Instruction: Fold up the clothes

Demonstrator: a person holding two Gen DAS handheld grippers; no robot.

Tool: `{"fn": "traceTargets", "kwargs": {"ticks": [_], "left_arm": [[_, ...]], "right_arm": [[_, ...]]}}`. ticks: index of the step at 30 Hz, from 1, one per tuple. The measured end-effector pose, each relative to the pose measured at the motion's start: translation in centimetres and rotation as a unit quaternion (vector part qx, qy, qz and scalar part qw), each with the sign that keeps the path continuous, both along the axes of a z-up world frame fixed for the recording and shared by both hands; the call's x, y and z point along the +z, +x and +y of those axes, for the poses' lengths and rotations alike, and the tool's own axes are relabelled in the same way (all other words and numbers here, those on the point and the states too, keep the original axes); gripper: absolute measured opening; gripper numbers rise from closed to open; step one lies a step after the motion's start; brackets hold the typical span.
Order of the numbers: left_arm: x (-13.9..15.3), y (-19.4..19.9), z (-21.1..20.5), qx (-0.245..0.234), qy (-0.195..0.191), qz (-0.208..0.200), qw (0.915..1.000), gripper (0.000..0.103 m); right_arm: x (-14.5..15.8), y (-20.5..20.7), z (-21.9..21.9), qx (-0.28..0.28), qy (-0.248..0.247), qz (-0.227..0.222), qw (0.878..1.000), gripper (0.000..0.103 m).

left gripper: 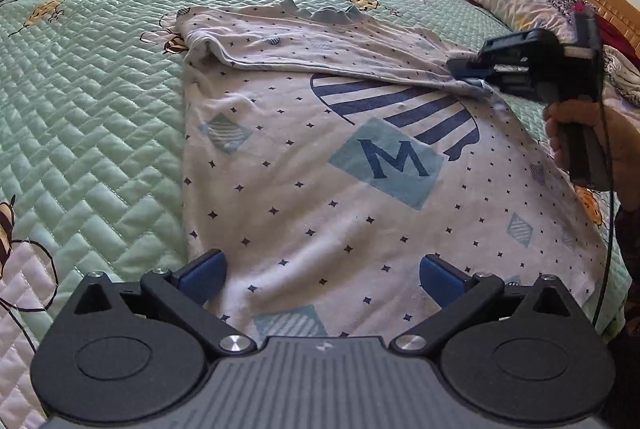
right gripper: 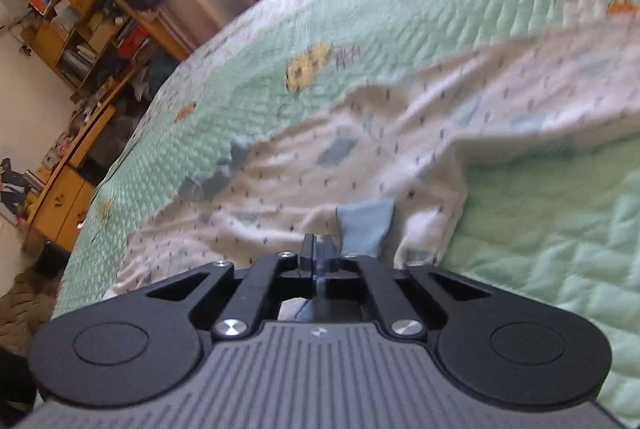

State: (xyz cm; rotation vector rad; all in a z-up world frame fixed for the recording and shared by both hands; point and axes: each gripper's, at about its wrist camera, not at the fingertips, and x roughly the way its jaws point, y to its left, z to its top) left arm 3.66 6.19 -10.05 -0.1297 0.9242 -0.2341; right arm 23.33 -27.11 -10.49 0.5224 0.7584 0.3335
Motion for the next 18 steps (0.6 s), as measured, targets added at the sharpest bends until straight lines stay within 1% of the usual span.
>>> {"fn": "traceTargets", "kwargs": {"ticks": [2,3,4,5,7,8,10,12,14,16,18], "left_arm": [[0.0,0.0,-0.3,-0.007,0.012,0.001,0.9999,0.102],[0.0,0.1,-0.4,-0.009,0.016,0.003,0.9998,0.102],[0.0,0.1,-0.5,-0.010,0.018,0.005,0.9998,0.102],[0.1,0.2,-0.4,-0.008,0.016,0.007,0.9998,0.102],[0.2,0.5,-0.1,0.002,0.002,0.014,0.9999,0.102],[0.3,0.7,0.1,0.007,-0.005,0.017,0.9998,0.102],[0.4,1.0,0.5,0.017,-0.019,0.025,0.9994,0.102],[0.5,1.3,0.4,0.023,-0.021,0.033,0.9990,0.102],[0.6,1.5,0.2,0.028,-0.016,0.039,0.9987,0.102],[0.9,1.7,-0.1,0.038,-0.013,0.042,0.9983,0.102],[1.3,2.0,-0.4,0.048,-0.015,0.045,0.9977,0.102]], "right_arm": [[0.3,0.1,-0.2,0.001,0.005,-0.020,1.000,0.033],[-0.2,0.8,-0.3,0.002,-0.006,-0.008,1.000,0.036],[-0.7,1.6,-0.4,0.004,-0.019,0.008,1.000,0.036],[-1.5,2.1,-0.7,0.006,-0.019,0.016,1.000,0.028],[-1.9,2.1,-2.0,-0.002,-0.004,0.012,1.000,0.021],[-1.8,1.7,-2.6,-0.011,0.002,0.007,1.000,0.021],[-1.5,0.5,-4.0,-0.030,0.010,-0.004,0.999,0.029],[-1.6,-1.3,-6.2,-0.048,0.035,-0.014,0.998,0.029],[-1.8,-3.3,-8.9,-0.071,0.062,-0.018,0.995,0.030],[-1.6,-5.0,-11.9,-0.111,0.057,-0.031,0.992,0.031],[-1.4,-6.6,-15.0,-0.151,0.049,-0.045,0.986,0.036]]}}
